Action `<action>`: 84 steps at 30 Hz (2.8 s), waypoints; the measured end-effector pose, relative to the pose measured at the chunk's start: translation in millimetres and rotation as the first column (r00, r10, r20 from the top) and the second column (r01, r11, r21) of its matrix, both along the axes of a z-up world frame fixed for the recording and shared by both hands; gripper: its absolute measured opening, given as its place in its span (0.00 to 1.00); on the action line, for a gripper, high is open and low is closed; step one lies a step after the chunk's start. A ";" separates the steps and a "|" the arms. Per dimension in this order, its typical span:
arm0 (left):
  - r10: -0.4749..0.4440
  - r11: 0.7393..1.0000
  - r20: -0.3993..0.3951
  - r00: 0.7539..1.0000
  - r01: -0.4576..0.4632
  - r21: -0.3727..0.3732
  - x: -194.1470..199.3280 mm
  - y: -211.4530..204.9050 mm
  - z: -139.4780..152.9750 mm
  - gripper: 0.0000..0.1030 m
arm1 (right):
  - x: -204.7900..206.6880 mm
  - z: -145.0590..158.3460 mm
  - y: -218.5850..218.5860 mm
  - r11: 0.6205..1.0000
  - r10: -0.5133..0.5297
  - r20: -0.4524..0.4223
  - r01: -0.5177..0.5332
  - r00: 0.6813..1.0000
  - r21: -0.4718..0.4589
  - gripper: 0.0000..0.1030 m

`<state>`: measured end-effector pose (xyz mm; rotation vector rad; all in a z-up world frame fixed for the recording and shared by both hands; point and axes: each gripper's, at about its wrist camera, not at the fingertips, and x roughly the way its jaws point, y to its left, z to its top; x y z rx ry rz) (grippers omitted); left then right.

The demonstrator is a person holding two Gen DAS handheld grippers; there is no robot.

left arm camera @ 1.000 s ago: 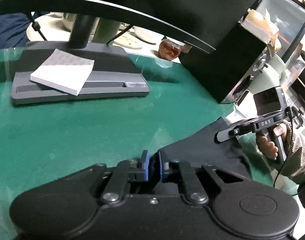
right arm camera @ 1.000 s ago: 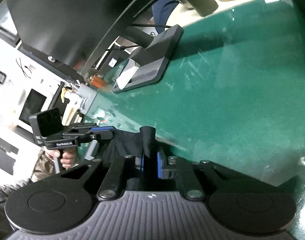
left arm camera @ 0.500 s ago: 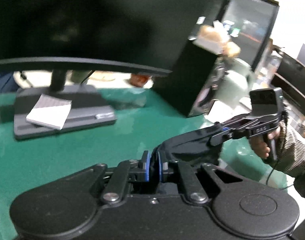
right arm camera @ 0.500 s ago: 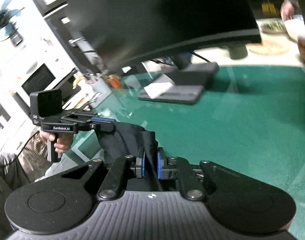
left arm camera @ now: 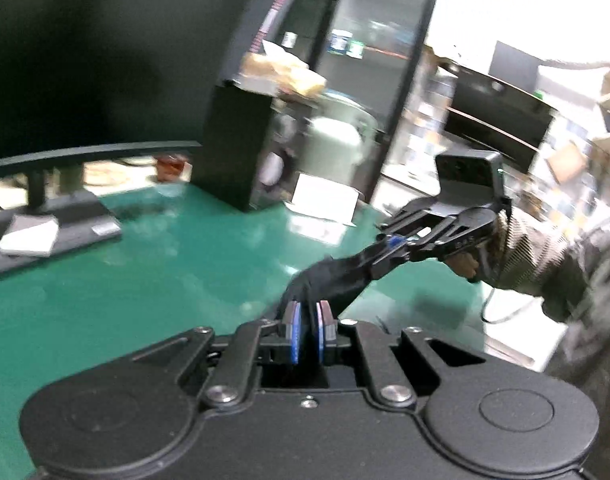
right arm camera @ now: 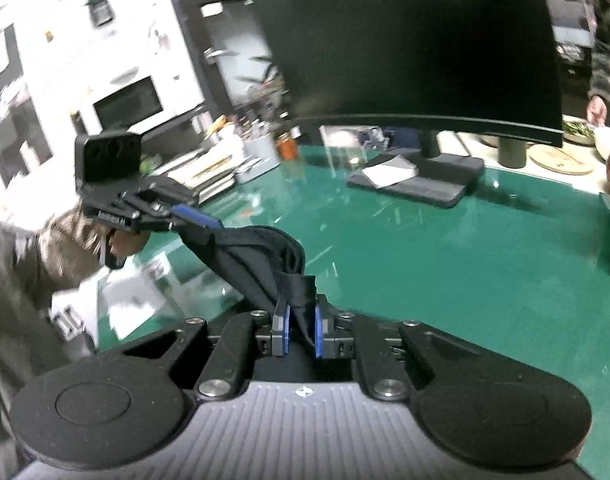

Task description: Fold clothes

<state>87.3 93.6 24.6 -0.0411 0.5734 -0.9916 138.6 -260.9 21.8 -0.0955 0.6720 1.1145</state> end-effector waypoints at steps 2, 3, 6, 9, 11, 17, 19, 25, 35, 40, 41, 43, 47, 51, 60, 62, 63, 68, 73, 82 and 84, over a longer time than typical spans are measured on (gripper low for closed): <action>-0.039 0.999 -0.032 0.999 0.040 0.020 -12.5 -4.1 -13.8 0.09 | -25.3 -21.6 1.6 0.999 0.027 -0.011 -0.027 1.000 -0.040 0.11; -0.056 0.998 -0.044 0.997 0.057 0.033 -17.3 -6.7 -19.9 0.09 | -33.1 -30.7 2.3 0.998 0.034 -0.018 -0.035 0.999 -0.056 0.11; -0.090 0.992 -0.075 0.993 0.096 0.083 -28.7 -14.0 -34.0 0.15 | -52.7 -53.2 -0.1 0.995 0.049 -0.028 -0.051 0.998 -0.081 0.15; -0.048 0.992 -0.101 0.994 0.059 0.115 -35.1 -8.9 -41.0 0.33 | -66.0 -50.7 -9.8 0.999 0.029 -0.020 -0.030 0.999 -0.039 0.28; -0.001 0.997 -0.102 0.995 0.010 0.082 -36.7 2.6 -37.3 0.48 | -76.4 -43.2 -14.4 0.999 0.041 0.001 -0.041 0.999 -0.034 0.63; 0.231 0.967 -0.035 0.972 -0.234 -0.099 -25.3 23.6 -10.8 0.86 | -102.2 -20.9 -37.7 0.984 -0.030 0.039 0.023 0.999 0.175 0.90; 0.234 0.958 -0.020 0.972 -0.234 -0.166 -14.6 7.4 -4.8 0.87 | -93.1 -20.4 -44.0 0.938 -0.182 -0.072 0.195 0.981 0.286 0.80; 0.238 0.968 -0.062 0.969 -0.243 -0.070 13.8 -48.2 -27.1 0.87 | -90.1 -37.4 11.9 0.885 -0.444 -0.054 0.447 0.895 0.134 0.19; 0.297 0.954 -0.066 0.953 -0.293 0.060 -16.2 -37.6 -69.6 0.88 | -107.1 -71.2 49.2 0.870 -0.493 0.028 0.493 0.870 0.005 0.23; 0.308 0.951 -0.030 0.951 -0.308 0.005 -25.9 -31.7 -51.6 0.98 | -117.9 -47.9 25.9 0.803 -0.575 -0.040 0.572 0.818 0.164 0.29; 0.312 0.950 -0.025 0.950 -0.312 -0.008 -24.4 -33.0 -49.2 0.99 | -117.3 -42.5 22.4 0.773 -0.607 -0.044 0.602 0.794 0.203 0.29; 0.320 0.947 -0.025 0.947 -0.321 -0.024 -17.5 -40.2 -46.6 0.99 | -112.2 -38.9 19.7 0.731 -0.649 -0.052 0.642 0.759 0.230 0.29; 0.333 0.941 -0.029 0.943 -0.330 0.077 -6.0 -61.7 -54.1 0.99 | -85.4 -50.7 34.5 0.724 -0.675 -0.085 0.680 0.733 0.118 0.29; 0.347 0.924 -0.025 0.937 -0.337 0.183 -6.8 -71.9 -63.9 0.98 | -86.1 -69.1 59.1 0.753 -0.656 0.028 0.657 0.754 -0.042 0.30; 0.381 0.886 0.058 0.923 -0.382 0.261 -14.5 -85.1 -68.6 0.99 | -83.6 -70.4 86.4 0.789 -0.569 0.207 0.599 0.796 -0.133 0.32; 0.410 0.864 0.085 0.908 -0.417 0.284 -6.8 -91.7 -69.4 0.99 | -70.6 -70.5 85.6 0.803 -0.547 0.218 0.580 0.808 -0.138 0.33; 0.422 0.857 0.086 0.903 -0.428 0.286 -4.0 -93.1 -69.4 0.99 | -61.4 -71.5 83.7 0.809 -0.535 0.224 0.571 0.814 -0.141 0.33; 0.481 0.824 0.090 0.872 -0.484 0.295 3.4 -101.1 -68.5 0.99 | -35.8 -69.1 85.1 0.829 -0.491 0.243 0.535 0.837 -0.166 0.37; 0.558 0.818 0.049 0.828 -0.559 0.135 -16.8 -82.7 -52.4 0.99 | -37.6 -50.6 56.6 0.878 -0.466 0.150 0.477 0.872 -0.045 0.83; 0.804 0.515 -0.249 0.541 -0.841 -0.166 -45.9 -3.3 -79.8 0.99 | -19.1 -62.1 -71.7 0.687 -0.530 -0.183 0.546 0.828 0.479 1.00; 0.805 0.467 -0.291 0.517 -0.855 -0.227 -51.7 5.3 -83.6 1.00 | -3.3 -83.5 -94.5 0.599 -0.458 -0.387 0.599 0.800 0.532 1.00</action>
